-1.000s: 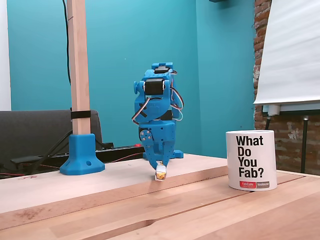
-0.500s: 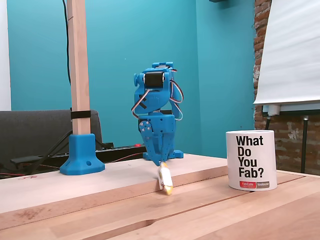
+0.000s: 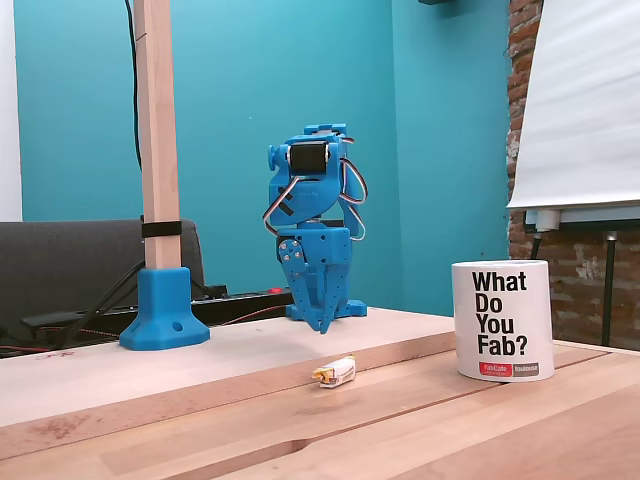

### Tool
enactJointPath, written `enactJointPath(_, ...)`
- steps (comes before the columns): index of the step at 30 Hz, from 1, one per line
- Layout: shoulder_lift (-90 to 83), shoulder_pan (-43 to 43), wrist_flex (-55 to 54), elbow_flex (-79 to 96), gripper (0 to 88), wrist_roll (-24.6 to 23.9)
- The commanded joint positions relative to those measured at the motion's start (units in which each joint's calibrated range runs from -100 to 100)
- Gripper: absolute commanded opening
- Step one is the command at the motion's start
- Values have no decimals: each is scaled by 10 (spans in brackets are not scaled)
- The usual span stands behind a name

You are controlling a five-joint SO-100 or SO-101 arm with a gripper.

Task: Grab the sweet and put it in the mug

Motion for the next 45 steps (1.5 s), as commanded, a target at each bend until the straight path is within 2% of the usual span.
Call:
enactJointPath(1,-28,0,-4,-4,0,0)
enactJointPath(3,-28,0,-4,-3,25,4)
enactJointPath(12,-27,1,-4,32,323,1)
enactJointPath(16,-27,1,-4,36,392,1)
enactJointPath(21,-27,1,-4,40,381,0)
enactJointPath(32,-28,1,-42,15,290,2)
enactJointPath(42,-28,0,-97,15,289,-2)
enactJointPath(45,-27,-1,-96,15,290,-20)
